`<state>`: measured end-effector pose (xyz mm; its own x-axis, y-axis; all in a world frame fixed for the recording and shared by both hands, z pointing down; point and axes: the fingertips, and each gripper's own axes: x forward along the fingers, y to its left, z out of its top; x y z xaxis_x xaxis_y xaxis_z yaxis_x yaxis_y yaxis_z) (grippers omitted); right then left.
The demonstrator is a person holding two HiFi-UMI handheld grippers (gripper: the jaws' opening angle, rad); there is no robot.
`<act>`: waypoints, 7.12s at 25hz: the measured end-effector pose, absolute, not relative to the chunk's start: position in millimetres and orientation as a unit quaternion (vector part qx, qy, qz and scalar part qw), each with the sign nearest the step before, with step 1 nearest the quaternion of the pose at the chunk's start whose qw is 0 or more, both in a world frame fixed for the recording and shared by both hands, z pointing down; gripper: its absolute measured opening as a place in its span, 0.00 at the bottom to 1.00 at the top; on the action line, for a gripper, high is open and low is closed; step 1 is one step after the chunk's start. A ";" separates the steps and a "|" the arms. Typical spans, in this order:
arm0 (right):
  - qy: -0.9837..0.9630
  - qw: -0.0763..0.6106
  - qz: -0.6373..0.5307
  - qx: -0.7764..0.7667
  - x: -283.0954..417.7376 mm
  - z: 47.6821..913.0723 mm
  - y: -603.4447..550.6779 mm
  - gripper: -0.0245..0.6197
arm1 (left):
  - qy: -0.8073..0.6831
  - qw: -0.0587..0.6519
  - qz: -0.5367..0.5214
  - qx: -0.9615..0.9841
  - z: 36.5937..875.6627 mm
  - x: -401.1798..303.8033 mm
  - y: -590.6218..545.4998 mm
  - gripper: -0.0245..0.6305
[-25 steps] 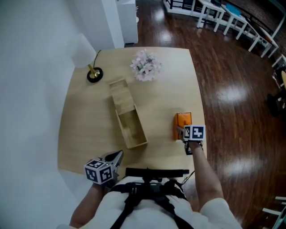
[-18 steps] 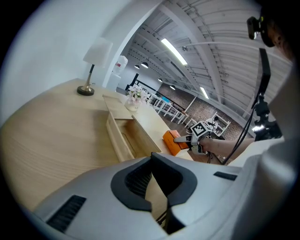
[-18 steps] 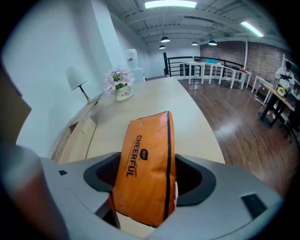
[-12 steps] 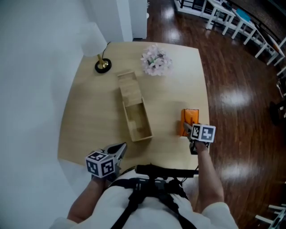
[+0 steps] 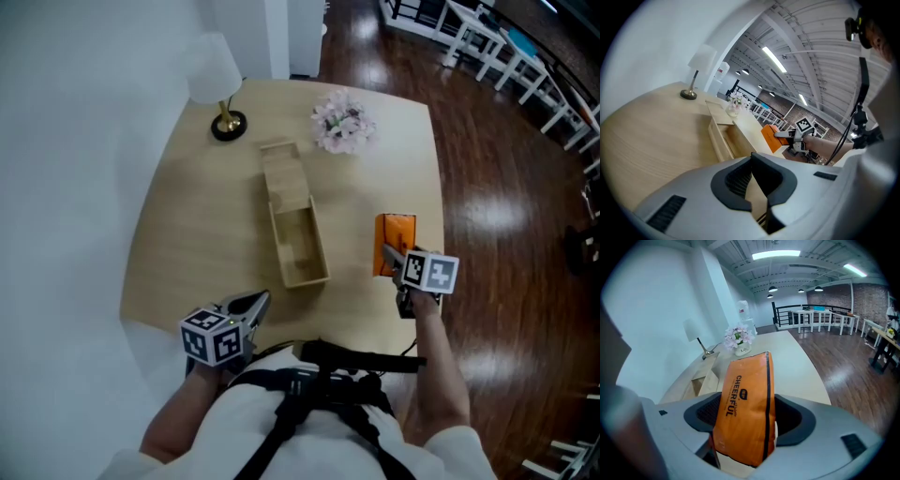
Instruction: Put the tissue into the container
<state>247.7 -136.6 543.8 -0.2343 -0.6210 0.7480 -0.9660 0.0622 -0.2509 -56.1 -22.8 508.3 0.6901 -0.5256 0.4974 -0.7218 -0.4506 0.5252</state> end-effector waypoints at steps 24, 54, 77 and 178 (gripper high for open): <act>-0.768 0.239 0.346 0.484 86.8 508.0 -154.8 0.57 | -0.377 0.377 0.118 0.838 510.0 -91.3 -27.9 0.04; -0.761 0.295 0.363 0.449 11.6 561.9 -156.4 0.56 | -0.356 0.386 0.128 0.842 516.9 -120.6 -48.8 0.04; -0.737 0.297 0.386 0.469 6.9 584.6 -157.6 0.57 | -0.349 0.393 0.141 0.839 520.3 -116.6 -47.3 0.04; -0.690 0.121 0.363 0.615 225.5 494.9 -28.1 0.10 | -0.244 0.329 0.176 0.895 466.0 8.9 -24.1 0.04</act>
